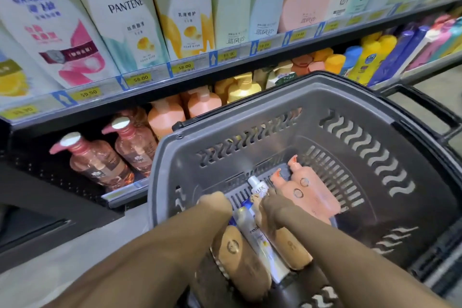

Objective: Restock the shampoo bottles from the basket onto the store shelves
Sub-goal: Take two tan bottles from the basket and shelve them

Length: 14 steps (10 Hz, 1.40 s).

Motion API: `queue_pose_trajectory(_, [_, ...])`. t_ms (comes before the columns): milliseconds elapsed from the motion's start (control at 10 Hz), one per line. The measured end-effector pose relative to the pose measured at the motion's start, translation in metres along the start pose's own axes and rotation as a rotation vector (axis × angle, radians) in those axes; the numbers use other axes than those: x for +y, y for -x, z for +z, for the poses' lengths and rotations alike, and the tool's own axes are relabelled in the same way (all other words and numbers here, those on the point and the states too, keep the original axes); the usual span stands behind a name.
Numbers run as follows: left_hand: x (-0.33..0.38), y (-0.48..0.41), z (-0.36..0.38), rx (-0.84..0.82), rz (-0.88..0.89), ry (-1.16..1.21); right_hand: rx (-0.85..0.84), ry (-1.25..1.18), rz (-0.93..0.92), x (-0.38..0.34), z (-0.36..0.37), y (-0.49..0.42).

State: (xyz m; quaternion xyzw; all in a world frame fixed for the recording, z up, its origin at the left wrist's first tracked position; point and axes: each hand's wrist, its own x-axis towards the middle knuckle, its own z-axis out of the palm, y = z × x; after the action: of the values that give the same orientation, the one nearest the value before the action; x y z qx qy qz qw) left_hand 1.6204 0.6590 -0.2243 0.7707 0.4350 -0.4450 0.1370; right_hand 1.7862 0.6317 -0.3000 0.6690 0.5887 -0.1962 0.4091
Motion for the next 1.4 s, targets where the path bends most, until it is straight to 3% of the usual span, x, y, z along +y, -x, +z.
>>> queue_pose_trajectory(100, [0.007, -0.037, 0.009, -0.022, 0.349, -0.594, -0.072, -0.15, -0.065, -0.014, -0.006, 0.04])
queue_pose_trajectory(200, [0.015, -0.026, 0.001, -0.114, 0.306, -0.445, -0.12, -0.238, -0.101, -0.011, -0.005, 0.029])
queue_pose_trajectory(300, [0.011, -0.036, 0.005, -0.114, 0.308, -0.308, -0.023, -0.299, -0.19, -0.016, -0.001, 0.026])
queue_pose_trajectory(400, [0.008, -0.052, 0.01, -0.228, 0.289, -0.118, -0.07, -0.686, -0.217, -0.002, 0.047, -0.059])
queue_pose_trajectory(500, [0.008, -0.047, 0.001, -0.18, 0.367, 0.004, 0.052, -0.789, -0.191, 0.011, 0.088, -0.142])
queue_pose_trajectory(600, [0.01, -0.041, -0.004, -0.133, 0.358, 0.147, 0.03, -0.901, -0.066, 0.022, 0.019, -0.047])
queue_pose_trajectory(700, [0.014, -0.041, 0.001, -0.179, 0.348, 0.33, 0.016, -0.744, -0.081, 0.024, -0.005, -0.004])
queue_pose_trajectory(900, [0.024, -0.046, 0.013, -0.18, 0.188, 0.713, 0.046, -1.026, -0.021, 0.034, -0.008, -0.007])
queue_pose_trajectory(1000, [0.033, -0.046, 0.028, -0.271, 0.061, 1.006, 0.067, -1.018, -0.033, 0.035, -0.012, 0.003])
queue_pose_trajectory(1100, [0.044, -0.045, 0.042, -0.332, 0.04, 1.092, 0.088, -1.078, -0.039, 0.037, -0.013, 0.003])
queue_pose_trajectory(1400, [0.056, -0.039, 0.029, -0.226, 0.192, 0.788, 0.132, -1.166, -0.101, 0.04, -0.015, 0.003])
